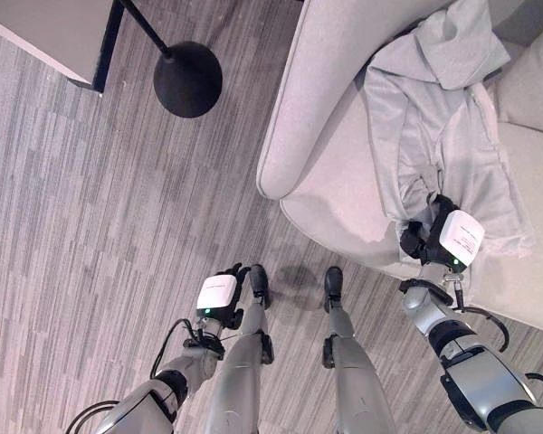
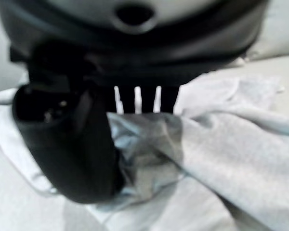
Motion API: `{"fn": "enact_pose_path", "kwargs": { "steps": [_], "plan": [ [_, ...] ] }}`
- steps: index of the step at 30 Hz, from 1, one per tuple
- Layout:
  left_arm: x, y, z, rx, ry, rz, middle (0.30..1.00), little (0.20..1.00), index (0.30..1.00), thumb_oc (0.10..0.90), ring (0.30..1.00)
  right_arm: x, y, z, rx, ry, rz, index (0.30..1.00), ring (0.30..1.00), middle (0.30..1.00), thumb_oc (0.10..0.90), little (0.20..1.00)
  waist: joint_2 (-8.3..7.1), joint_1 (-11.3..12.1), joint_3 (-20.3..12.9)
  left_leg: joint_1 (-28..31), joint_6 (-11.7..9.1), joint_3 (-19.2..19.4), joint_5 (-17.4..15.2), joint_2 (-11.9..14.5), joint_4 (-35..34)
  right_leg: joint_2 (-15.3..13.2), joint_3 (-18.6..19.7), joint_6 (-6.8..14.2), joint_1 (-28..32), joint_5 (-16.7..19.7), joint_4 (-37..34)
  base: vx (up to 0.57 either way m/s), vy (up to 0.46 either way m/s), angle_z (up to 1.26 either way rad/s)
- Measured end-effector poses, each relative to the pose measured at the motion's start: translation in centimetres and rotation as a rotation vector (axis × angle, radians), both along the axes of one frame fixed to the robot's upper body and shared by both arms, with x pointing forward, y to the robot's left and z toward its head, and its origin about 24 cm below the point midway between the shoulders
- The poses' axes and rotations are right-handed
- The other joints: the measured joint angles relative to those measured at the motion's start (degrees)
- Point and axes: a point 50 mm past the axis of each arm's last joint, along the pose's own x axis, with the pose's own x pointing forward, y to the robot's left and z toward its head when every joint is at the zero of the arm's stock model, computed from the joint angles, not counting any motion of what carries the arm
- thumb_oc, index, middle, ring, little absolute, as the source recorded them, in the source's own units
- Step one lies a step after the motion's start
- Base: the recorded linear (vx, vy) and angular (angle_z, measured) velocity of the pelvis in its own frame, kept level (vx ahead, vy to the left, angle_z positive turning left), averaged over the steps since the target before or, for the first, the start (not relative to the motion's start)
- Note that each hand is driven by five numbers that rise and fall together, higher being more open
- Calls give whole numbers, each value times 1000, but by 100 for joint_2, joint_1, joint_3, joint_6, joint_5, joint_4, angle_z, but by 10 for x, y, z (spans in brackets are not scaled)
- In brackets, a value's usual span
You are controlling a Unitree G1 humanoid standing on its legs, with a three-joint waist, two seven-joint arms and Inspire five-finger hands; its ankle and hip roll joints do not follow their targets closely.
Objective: Hang the clothes on the sofa on the clothes rack.
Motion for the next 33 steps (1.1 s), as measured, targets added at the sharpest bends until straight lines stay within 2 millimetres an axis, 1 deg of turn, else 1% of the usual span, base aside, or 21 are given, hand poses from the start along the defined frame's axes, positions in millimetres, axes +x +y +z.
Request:
{"fn": "enact_pose_path", "kwargs": {
  "steps": [1,2,4,7,9,11,12,13,14,16,18,19,20,22,23,25,26,28,30,32,33],
  "plan": [
    [0,0,0,0,0,0,900,900,900,800,900,0,0,0,0,0,0,300,300,300,400,300,0,0,0,0,0,0,0,0,0,0,0,0,0,0,0,0,0,0],
    [-3,2,-3,8,12,11,900,900,900,800,900,1,1,-3,47,34,18,300,300,300,400,300,-20,23,-56,72,-5,-5,4,0,0,-1,-5,-6,80,4,1,0,0,0],
    [-6,3,-5,5,21,19,900,900,900,800,900,0,3,-9,78,83,45,300,300,300,400,300,-27,48,-175,73,-5,-5,4,0,0,0,-6,-7,80,5,1,0,0,0],
    [-11,5,-9,-3,36,37,900,900,900,800,900,-6,13,-29,151,179,85,300,300,300,400,300,-19,85,-415,90,-5,-7,3,1,0,0,-10,-13,101,9,2,0,0,0],
    [-13,7,-10,-9,38,51,900,900,900,800,900,-12,21,-41,191,221,101,300,300,300,400,300,3,92,-515,117,-5,-16,3,1,0,0,-17,-12,133,8,2,14,2,2],
    [-12,8,-10,-13,38,64,900,900,900,800,900,-14,29,-49,246,244,113,300,300,300,400,300,17,95,-532,214,-5,-29,3,0,0,0,-34,-13,241,8,2,58,-9,4],
    [-13,8,-11,-21,41,77,900,900,900,800,900,-16,38,-56,321,268,122,300,300,300,400,300,21,99,-534,346,-6,-61,-3,1,0,1,-66,-10,392,-4,2,63,-11,12],
    [-15,7,-12,-37,48,88,900,900,900,800,900,-20,40,-63,386,284,111,300,300,300,400,300,34,92,-549,444,-9,-111,-13,1,-2,1,-115,-18,512,-24,2,60,-8,21],
    [-22,5,-17,-51,71,98,900,900,900,800,900,-31,47,-78,476,319,91,300,300,300,400,300,45,105,-728,480,-48,-169,-74,3,-3,6,-153,-29,573,-61,1,50,-20,17],
    [-29,3,-23,-71,96,104,900,900,900,800,900,-39,59,-89,574,334,92,300,300,300,400,300,41,188,-936,505,-46,-176,-107,3,-3,11,-152,-27,606,-93,3,62,-40,4],
    [-34,2,-24,-177,115,184,900,900,900,800,900,-47,73,-95,813,273,80,300,300,300,400,300,34,231,-943,683,-5,-191,-144,10,-4,18,-187,-46,798,-85,2,56,-46,5],
    [-41,4,-26,-258,124,254,900,900,900,800,900,-54,87,-98,1007,220,84,300,300,300,400,300,-40,236,-991,890,-35,-211,-173,18,-6,28,-209,-55,1011,-129,1,67,-42,8],
    [-43,6,-26,-287,122,281,900,900,900,800,900,-57,97,-99,1103,197,99,300,300,300,400,300,-99,236,-1033,979,-54,-222,-190,24,-6,33,-226,-57,1105,-154,0,45,-23,8],
    [-45,10,-24,-344,125,311,900,900,900,800,900,-63,113,-96,1282,153,161,300,300,300,400,300,-241,237,-1119,1147,-70,-276,-219,34,-6,45,-299,-85,1306,-208,1,24,-10,12],
    [-49,14,-26,-347,137,323,900,900,900,800,900,-65,120,-97,1323,146,194,300,300,300,400,300,-370,243,-1293,1152,-57,-288,-246,47,-6,58,-304,-88,1315,-229,0,38,-18,9],
    [-47,21,-23,-349,139,318,900,900,900,800,900,-64,127,-90,1431,105,228,300,300,300,400,300,-532,252,-1434,1218,-67,-316,-253,58,-8,74,-324,-91,1399,-234,-1,55,-14,6],
    [-47,22,-21,-362,142,316,900,900,900,800,900,-63,126,-81,1477,65,260,300,300,300,400,300,-580,280,-1460,1308,-50,-315,-267,59,-9,71,-326,-83,1485,-244,-1,47,-9,3],
    [-51,29,-20,-369,151,316,900,900,900,800,900,-58,121,-63,1496,7,357,300,300,300,400,300,-662,308,-1522,1566,-47,-305,-335,50,-32,58,-318,-65,1740,-295,-4,25,-1,-2],
    [-53,33,-19,-384,162,323,900,900,900,800,900,-51,112,-39,1478,-61,446,300,300,300,400,300,-694,369,-1605,1753,-67,-302,-373,54,-33,59,-316,-81,1919,-339,-4,59,8,-1],
    [-64,37,-23,-415,187,355,900,900,900,800,900,-43,103,-17,1457,-136,526,300,300,300,400,300,-725,400,-1860,1810,-77,-302,-398,71,-33,75,-328,-104,1981,-381,-4,49,15,1],
    [-67,38,-25,-425,209,363,900,900,900,800,900,-37,100,-5,1440,-161,559,300,300,300,400,300,-722,411,-1892,1899,-82,-303,-418,76,-34,77,-337,-115,2080,-397,-4,36,12,2]
  ]
}}
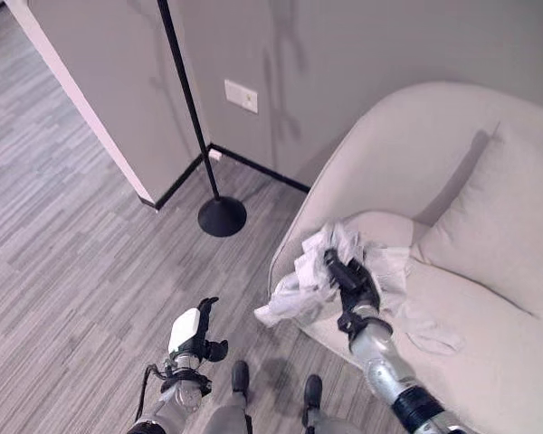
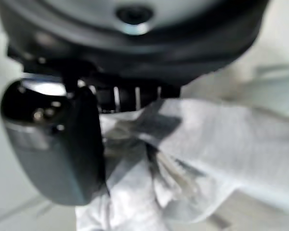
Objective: Hang the clothes on the sofa on the clothes rack.
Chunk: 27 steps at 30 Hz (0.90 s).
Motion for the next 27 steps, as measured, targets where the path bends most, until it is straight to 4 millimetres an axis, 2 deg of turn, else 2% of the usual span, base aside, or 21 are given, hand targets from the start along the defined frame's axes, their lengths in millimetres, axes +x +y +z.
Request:
{"fn": "enact_pose_path", "kwargs": {
  "steps": [1,3,7,8,9,11,16,17,21,27],
  "plan": [
    [-2,0,0,-12,12,-2,900,900,900,800,900,4,-3,11,-10,-36,9,300,300,300,400,300,1,15,-2,79,-1,0,-18,0,0,0,-6,-10,76,-21,0,6,9,3],
    [-17,1,-7,-21,60,-15,900,900,900,800,900,13,-9,41,-11,-166,12,300,300,300,400,300,-21,66,-313,115,-12,0,-62,13,1,13,-3,-11,115,-99,-3,7,7,2],
    [-19,0,-7,-44,83,-29,900,900,900,800,900,27,-3,97,-31,-363,51,300,300,300,400,300,-31,147,-414,270,-6,1,-112,30,1,33,-29,-15,271,-125,1,0,0,0],
    [-18,0,-6,-50,75,-29,900,900,900,800,900,30,0,109,-28,-402,57,300,300,300,400,300,-53,147,-447,298,-14,-1,-125,33,27,34,-38,-16,305,-139,0,0,0,0],
    [-13,-4,-1,-77,49,-24,900,900,900,800,900,37,2,133,-77,-460,75,300,300,300,400,300,-55,171,-450,293,-11,-6,-126,31,23,33,-45,-20,307,-141,2,-1,-5,4],
    [-10,-7,3,-90,21,-31,900,900,900,800,900,40,5,161,-83,-555,75,300,300,300,400,300,-85,180,-470,308,-15,-7,-86,36,28,40,-48,-14,318,-146,2,0,0,0],
    [1,-11,12,-105,-28,-41,900,900,900,800,900,40,11,204,-106,-691,44,300,300,300,400,300,-131,161,-493,386,-22,-11,-112,40,28,43,-55,15,400,-190,1,2,-8,0],
    [7,-10,19,-118,-67,-28,900,900,900,800,900,37,11,218,-111,-736,34,300,300,300,400,300,-158,150,-511,413,-29,-9,-127,45,29,49,-54,11,424,-213,0,12,-41,-2],
    [22,-3,33,-83,-178,34,900,900,900,800,900,30,16,238,-105,-820,32,300,300,300,400,300,-272,111,-552,443,-34,-1,-127,83,29,94,-46,1,451,-224,1,8,-24,-1],
    [49,10,66,28,-390,97,900,900,900,800,900,23,29,238,-105,-849,87,300,300,300,400,300,-390,-2,-582,469,-79,15,-126,153,29,156,-24,-17,463,-237,-1,2,-8,-1]
  ]
}}
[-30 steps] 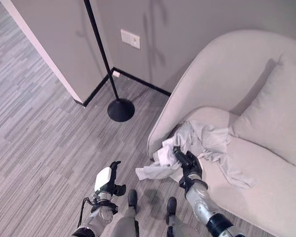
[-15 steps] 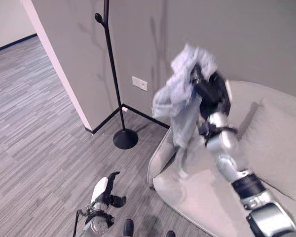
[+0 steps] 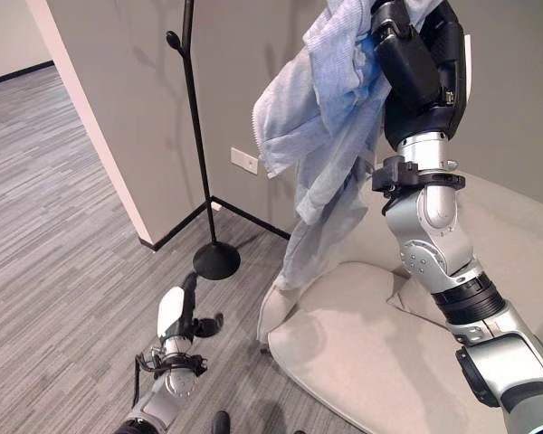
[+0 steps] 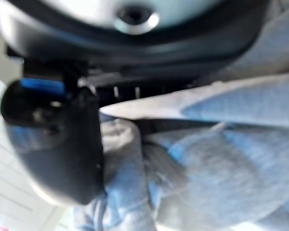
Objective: Hang the clothes on the sofa on the clothes rack.
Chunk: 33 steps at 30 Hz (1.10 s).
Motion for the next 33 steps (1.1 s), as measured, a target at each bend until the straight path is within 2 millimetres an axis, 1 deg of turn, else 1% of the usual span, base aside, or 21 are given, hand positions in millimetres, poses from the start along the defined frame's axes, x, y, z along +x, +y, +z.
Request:
{"fn": "enact_pose_path", "kwargs": {
  "steps": [2,3,4,5,6,7,11,12,15,16,19,21,23,24,25,27,28,30,31,32,33],
  "plan": [
    [9,3,15,16,-80,22,900,900,900,800,900,-2,5,-2,-12,0,19,300,300,300,400,300,-1,-36,0,21,-13,22,-8,17,0,16,34,-11,7,-7,-1,10,-5,-8],
    [14,3,30,6,-160,34,900,900,900,800,900,-5,10,-2,-21,-6,42,300,300,300,400,300,-2,-43,0,40,-33,59,-22,35,0,29,63,-12,8,-6,-1,11,-4,-11],
    [16,1,37,-5,-196,34,900,900,900,800,900,-6,12,-1,-24,-12,53,300,300,300,400,300,-2,-45,0,41,-35,61,-22,41,0,36,64,-13,8,-6,0,9,3,-10],
    [18,-3,47,-24,-242,23,900,900,900,800,900,-8,14,0,-28,-20,67,300,300,300,400,300,-3,-51,0,53,-41,74,-23,51,1,43,74,-13,11,-6,0,5,1,-6],
    [21,-13,57,-53,-297,-2,900,900,900,800,900,-12,18,1,-34,-31,88,300,300,300,400,300,-4,-45,-1,91,-44,97,-25,60,2,53,93,-16,37,-10,1,3,1,-8],
    [23,-18,58,-71,-305,-15,900,900,900,800,900,-12,20,0,-40,-33,96,300,300,300,400,300,-10,-47,-5,118,-48,112,-30,64,2,58,115,-18,55,-13,1,-3,3,-9],
    [22,-39,52,-154,-270,-74,900,900,900,800,900,-12,22,-1,-50,-32,110,300,300,300,400,300,-51,-62,-4,129,-57,135,-38,75,2,67,148,-14,54,-20,2,-8,7,-4],
    [20,-52,48,-218,-239,-110,900,900,900,800,900,-12,22,-2,-51,-30,112,300,300,300,400,300,-62,-84,-6,130,-58,140,-40,76,1,67,157,-14,49,-20,1,0,0,0],
    [16,-80,38,-349,-151,-209,900,900,900,800,900,-12,26,-4,-57,-24,123,300,300,300,400,300,-89,-91,-7,130,-59,140,-41,79,2,71,159,-15,49,-21,1,0,0,0],
    [14,-86,36,-401,-121,-226,900,900,900,800,900,-13,29,-5,-48,-17,133,300,300,300,400,300,-91,-105,-8,130,-60,139,-41,79,2,71,161,-15,51,-21,2,0,0,0],
    [8,-117,27,-573,-22,-301,900,900,900,800,900,-14,42,-10,-16,5,183,300,300,300,400,300,-94,-171,-9,130,-60,141,-40,79,2,73,179,-15,44,-21,2,0,0,0],
    [9,-148,17,-615,85,-403,900,900,900,800,900,-16,59,-16,27,49,260,300,300,300,400,300,-97,-231,-10,132,-62,144,-39,79,3,76,191,-16,41,-20,2,0,0,0],
    [15,-156,15,-613,103,-396,900,900,900,800,900,-19,69,-19,59,74,312,300,300,300,400,300,-101,-348,-13,131,-63,151,-38,78,4,73,199,-17,34,-22,2,-1,-2,-3],
    [23,-159,14,-602,115,-378,900,900,900,800,900,-23,75,-21,88,88,350,300,300,300,400,300,-102,-374,-14,134,-64,180,-38,79,3,72,214,-16,23,-21,2,1,-1,-10],
    [32,-159,14,-591,123,-360,900,900,900,800,900,-30,83,-22,104,96,407,300,300,300,400,300,-102,-439,-14,133,-63,208,-38,81,3,71,229,-18,11,-19,2,0,0,-11],
    [38,-156,18,-598,109,-339,900,900,900,800,900,-39,89,-21,91,83,462,300,300,300,400,300,-102,-520,-14,146,-65,240,-46,86,3,72,250,-18,13,-18,3,-1,0,-8],
    [40,-154,19,-598,98,-318,300,300,300,400,300,-43,89,-20,94,73,487,300,300,300,400,300,-109,-564,-21,159,-67,269,-49,89,3,71,268,-18,13,-18,3,5,-3,-12],
    [44,-149,17,-579,100,-272,300,300,300,400,300,-47,90,-18,109,58,509,300,300,300,400,300,-108,-613,-22,188,-64,297,-51,89,4,70,311,-18,21,-18,3,14,-8,-13],
    [49,-138,10,-590,109,-161,300,300,300,400,300,-52,89,-17,129,42,528,300,300,300,400,300,-107,-676,-23,211,-63,337,-61,89,4,68,361,-18,21,-18,2,23,-5,-16],
    [52,-123,5,-602,107,-54,300,300,300,400,300,-57,85,-15,126,18,539,300,300,300,400,300,-104,-761,-24,223,-63,373,-64,93,4,67,386,-20,17,-16,2,28,-9,-14],
    [53,-112,3,-609,97,6,300,300,300,400,300,-60,80,-12,118,-4,539,300,300,300,400,300,-89,-815,-30,226,-63,380,-65,97,3,67,391,-22,16,-15,2,45,-17,-9]
  ]
}}
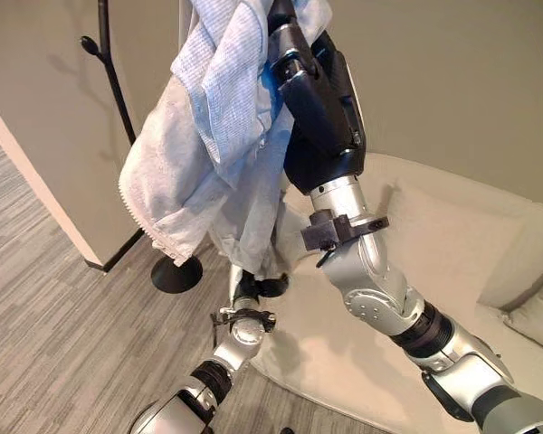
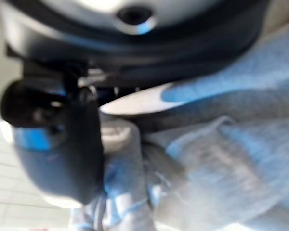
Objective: Hang the clothes on the sofa on the clothes rack.
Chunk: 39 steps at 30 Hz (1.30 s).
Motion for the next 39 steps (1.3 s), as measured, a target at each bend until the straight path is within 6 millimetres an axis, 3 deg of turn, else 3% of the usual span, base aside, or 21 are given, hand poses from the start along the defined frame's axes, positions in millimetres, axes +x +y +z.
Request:
{"fn": "enact_pose_path", "kwargs": {
  "steps": [4,8,10,14,16,18,19,20,21,23,24,26,28,29,30,31,34,36,37,38,39],
  "plan": [
    [-15,50,7,-69,-75,268,300,300,300,400,300,-5,-39,-12,74,9,-93,300,300,300,400,300,196,84,-97,106,-1,118,-57,17,-3,11,112,0,53,-2,-1,34,-23,-14],
    [-58,125,60,113,-356,353,300,300,300,400,300,-1,-104,-9,-20,-55,-343,300,300,300,400,300,262,492,-129,129,-47,-12,-107,60,-4,60,-28,-60,151,-45,-3,26,-32,17],
    [-65,183,95,310,-483,527,300,300,300,400,300,-3,-112,-1,-177,-130,-314,300,300,300,400,300,256,761,-155,123,-42,-108,-130,65,-4,70,-128,-82,200,-70,-2,11,-9,28],
    [-80,209,135,627,-605,491,300,300,300,400,300,-6,-110,-10,-459,-179,-196,300,300,300,400,300,-34,889,-276,-123,-83,-285,-149,50,-25,75,-287,-79,102,-105,1,-50,47,24],
    [-78,205,144,659,-661,490,300,300,300,400,300,-10,-122,-32,-414,-110,-228,300,300,300,400,300,-208,986,-211,-408,-118,-459,-111,-1,291,38,-493,-79,24,-129,11,-122,128,64],
    [-72,202,150,641,-701,500,300,300,300,400,300,-8,-128,-40,-373,-75,-286,300,300,300,400,300,-398,1064,236,-1184,-381,-763,-754,69,1489,-76,-635,-255,-73,-41,19,-46,628,45],
    [-70,203,151,655,-706,502,300,300,300,400,300,-6,-127,-48,-334,-46,-305,300,300,300,400,300,-513,1024,329,-1434,-621,-830,-958,423,2090,-84,-626,-243,-100,-24,30,-10,853,24],
    [-62,202,144,678,-690,499,300,300,300,400,300,-11,-132,-62,-312,-12,-389,300,300,300,400,300,-441,1024,469,-1466,-634,-522,-1145,1195,2127,-37,-673,-146,-61,-90,154,0,878,30],
    [-57,196,133,674,-651,466,300,300,300,400,300,-20,-145,-79,-272,53,-490,300,300,300,400,300,-156,816,672,-1087,-739,-193,-1066,1861,1257,-208,-772,94,30,-209,345,32,862,58],
    [-41,161,118,611,-653,361,300,300,300,400,300,-57,-189,-102,-204,194,-743,300,300,300,400,300,284,695,821,-854,-750,-105,-1036,1109,1518,-1063,-808,562,-24,-189,728,12,727,57],
    [-35,150,124,618,-689,317,300,300,300,400,300,-80,-208,-115,-176,277,-903,300,300,300,400,300,192,535,866,-1029,-383,-325,-888,262,1880,-1867,-841,567,-192,-178,1109,-40,462,17],
    [-35,173,154,782,-777,337,300,300,300,400,300,-53,-178,-104,-123,230,-837,300,300,300,400,300,30,466,859,-1129,277,409,-1276,-406,2374,-2712,-1109,229,-740,1057,1279,-43,725,-62],
    [-39,189,177,816,-834,413,300,300,300,400,300,-40,-149,-89,-159,122,-752,300,300,300,400,300,-64,512,863,-1148,644,692,-1363,-604,2440,-2799,-1756,148,-887,1913,1314,15,646,-66],
    [-41,192,183,816,-864,462,300,300,300,400,300,-42,-144,-82,-200,65,-759,300,300,300,400,300,23,508,907,-931,782,592,-1215,-661,2089,-2740,-1711,242,-1074,1401,1865,20,326,0],
    [-45,194,188,793,-899,520,300,300,300,400,300,-47,-145,-77,-248,14,-788,300,300,300,400,300,121,453,916,-458,806,556,-815,-586,1286,-2048,-1345,473,-1225,78,2649,9,265,14],
    [-52,199,190,801,-915,558,300,300,300,400,300,-46,-149,-72,-293,-25,-808,300,300,300,400,300,106,545,887,-102,747,607,-611,-570,747,-1483,-1263,592,-1254,-364,2951,-1,236,6],
    [-74,210,189,785,-931,663,300,300,300,400,300,-51,-160,-61,-315,-107,-869,300,300,300,400,300,-162,742,565,118,712,807,-584,-863,374,-414,-1516,206,-1357,-1104,3240,-6,89,-21],
    [-74,211,178,749,-890,679,300,300,300,400,300,-52,-161,-56,-306,-148,-875,300,300,300,400,300,-185,791,494,83,712,849,-586,-1081,396,-191,-1628,-15,-1210,-1166,2855,45,115,-6],
    [-71,206,173,721,-878,668,300,300,300,400,300,-53,-162,-55,-324,-157,-885,300,300,300,400,300,-149,774,458,65,713,748,-585,-1167,356,-18,-1305,46,-1231,-1244,2806,99,78,34],
    [-66,200,164,675,-853,671,300,300,300,400,300,-54,-166,-57,-374,-157,-903,300,300,300,400,300,14,681,445,48,330,597,-687,-1161,324,363,-667,-50,-1195,-1267,2627,45,24,70],
    [-59,198,155,671,-811,648,300,300,300,400,300,-55,-166,-64,-408,-128,-911,300,300,300,400,300,-172,582,420,-177,-586,683,-1358,-1193,914,357,-167,-416,-1041,-900,2186,37,9,113]
  ]
}}
